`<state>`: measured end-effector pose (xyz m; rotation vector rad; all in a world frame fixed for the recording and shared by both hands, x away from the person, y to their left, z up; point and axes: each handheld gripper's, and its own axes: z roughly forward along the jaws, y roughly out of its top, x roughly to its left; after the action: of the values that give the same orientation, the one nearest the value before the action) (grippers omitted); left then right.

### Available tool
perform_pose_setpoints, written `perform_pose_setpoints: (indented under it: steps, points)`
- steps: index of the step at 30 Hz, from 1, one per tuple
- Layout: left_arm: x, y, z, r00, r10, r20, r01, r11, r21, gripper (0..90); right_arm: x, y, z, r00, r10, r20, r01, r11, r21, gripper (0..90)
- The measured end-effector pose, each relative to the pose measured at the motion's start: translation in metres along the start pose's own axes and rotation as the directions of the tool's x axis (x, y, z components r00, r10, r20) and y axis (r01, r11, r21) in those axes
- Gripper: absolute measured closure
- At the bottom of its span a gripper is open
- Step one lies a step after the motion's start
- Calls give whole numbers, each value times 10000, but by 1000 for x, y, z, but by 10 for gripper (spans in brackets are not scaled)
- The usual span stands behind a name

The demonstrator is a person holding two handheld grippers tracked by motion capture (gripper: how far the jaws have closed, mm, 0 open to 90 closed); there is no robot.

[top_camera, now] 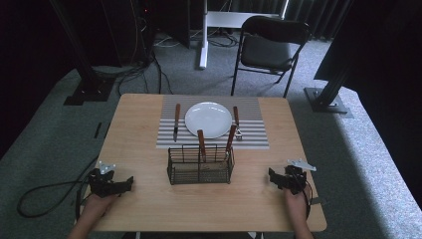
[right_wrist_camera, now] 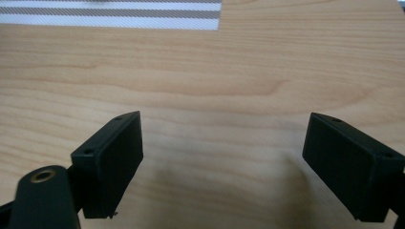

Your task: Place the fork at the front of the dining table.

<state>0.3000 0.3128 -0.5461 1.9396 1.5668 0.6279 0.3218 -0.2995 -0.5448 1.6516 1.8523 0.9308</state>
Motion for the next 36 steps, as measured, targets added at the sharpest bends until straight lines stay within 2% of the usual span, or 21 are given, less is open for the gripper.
perform_pose_setpoints:
  steps: [6, 11, 17, 20, 25, 28, 31, 36]
  points:
    - [0, 0, 0, 10000, -2, 0, 2, 10000, -1, 0, -4, -9, -11, 9997, 64, 220, -63, 10000, -47, 128]
    - [0, 0, 0, 10000, -2, 0, 2, 10000, -1, 0, -10, -18, -19, 9982, 16, 600, -15, 10000, -32, 128]
    - [0, 0, 0, 10000, -1, 1, 1, 10000, -1, 0, -14, -25, -26, 9974, 143, 701, -138, 9999, -77, 128]
    - [0, 0, 0, 10000, -1, 0, 1, 10000, -2, 0, -14, -29, -30, 9965, 35, 832, -47, 9999, 144, 125]
    - [0, 0, 0, 10000, 1, 0, -1, 10000, -1, 0, -18, -37, -37, 9897, 290, 1403, -358, 9983, 458, 125]
    - [0, 0, 0, 10000, 0, 0, 0, 10000, -2, 0, -22, -40, -41, 9818, 625, 1793, -705, 9967, 391, 127]
    - [0, 0, 0, 10000, -1, 0, 1, 10000, -1, 0, -23, -40, -41, 9770, 811, 1974, -900, 9953, 367, 124]
    - [0, 0, 0, 10000, 1, -1, -1, 10000, 0, 0, -23, -37, -38, 9816, 633, 1801, -718, 9966, 406, 124]
